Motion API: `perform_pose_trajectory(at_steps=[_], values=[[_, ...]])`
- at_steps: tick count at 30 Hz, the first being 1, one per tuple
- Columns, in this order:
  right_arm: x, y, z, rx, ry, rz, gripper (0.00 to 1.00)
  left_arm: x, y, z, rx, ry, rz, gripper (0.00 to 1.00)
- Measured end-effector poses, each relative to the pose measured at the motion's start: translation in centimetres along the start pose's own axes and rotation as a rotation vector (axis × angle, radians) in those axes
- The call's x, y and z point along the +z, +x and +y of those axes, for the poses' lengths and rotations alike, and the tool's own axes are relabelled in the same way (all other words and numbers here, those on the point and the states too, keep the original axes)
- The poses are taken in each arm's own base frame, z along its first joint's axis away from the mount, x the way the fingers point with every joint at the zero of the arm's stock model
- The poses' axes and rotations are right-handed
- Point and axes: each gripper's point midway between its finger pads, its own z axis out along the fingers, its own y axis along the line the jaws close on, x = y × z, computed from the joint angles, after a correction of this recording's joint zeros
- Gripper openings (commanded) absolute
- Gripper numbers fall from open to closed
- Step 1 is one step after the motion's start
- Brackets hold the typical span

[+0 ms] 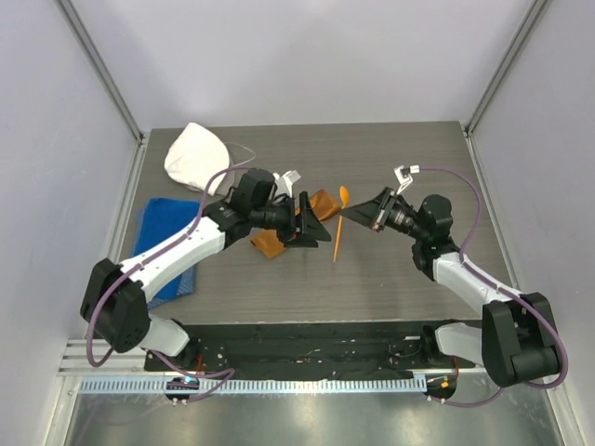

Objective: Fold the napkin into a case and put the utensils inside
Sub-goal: Pass from the right arm to the left

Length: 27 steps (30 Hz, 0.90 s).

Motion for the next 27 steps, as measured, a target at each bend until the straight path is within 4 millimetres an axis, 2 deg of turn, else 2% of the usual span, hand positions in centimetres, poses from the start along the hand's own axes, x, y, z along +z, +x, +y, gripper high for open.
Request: perform_pose_trajectory(at_steps=[5, 11, 13, 14, 15, 17, 18, 19, 20, 21, 22, 24, 27], values=[[-0.2, -0.2, 2.7, -0.004, -0.125, -0.035, 0.01, -1.1, 0.3, -1.4, -0.004, 0.039, -0.033, 0.61], [-0.2, 0.8, 5.3, 0.020, -0.233, -0.032, 0.01, -0.2, 1.2, -2.5, -0.021, 0.089, -0.023, 0.58], [-0.3, 0.6, 6.1, 0.026, -0.264, -0.040, 0.01, 0.0, 1.5, -3.0, -0.019, 0.112, -0.022, 0.51], [-0.4, 0.5, 6.5, 0.026, -0.280, -0.044, 0.01, 0.2, 1.6, -3.3, -0.018, 0.125, -0.022, 0.44], [-0.4, 0.4, 6.8, 0.029, -0.290, -0.049, 0.01, 0.3, 1.7, -3.4, -0.021, 0.140, -0.024, 0.30], [-0.5, 0.4, 7.0, 0.027, -0.297, -0.051, 0.11, 0.4, 1.8, -3.7, -0.031, 0.167, -0.029, 0.19], [-0.5, 0.5, 6.7, 0.038, -0.286, -0.050, 0.15, 0.3, 1.7, -4.1, -0.026, 0.185, -0.035, 0.09], [-0.4, 0.6, 6.4, 0.054, -0.269, -0.049, 0.23, 0.1, 1.7, -4.3, -0.020, 0.197, -0.042, 0.07], [-0.4, 0.6, 6.2, 0.065, -0.257, -0.049, 0.37, 0.0, 1.7, -4.5, -0.015, 0.202, -0.048, 0.06], [-0.3, 0.8, 5.6, 0.077, -0.219, -0.044, 0.43, -0.2, 1.7, -4.7, 0.001, 0.205, -0.057, 0.04], [-0.3, 0.9, 5.2, 0.084, -0.179, -0.050, 0.46, -0.4, 1.6, -4.7, 0.009, 0.195, -0.071, 0.00], [-0.4, 1.0, 4.9, 0.077, -0.106, -0.053, 0.53, -0.6, 1.3, -4.1, 0.011, 0.150, -0.101, 0.00], [-0.6, -0.2, 5.8, 0.006, -0.008, -0.083, 0.57, -0.6, 0.8, -2.8, 0.020, 0.052, -0.141, 0.00]])
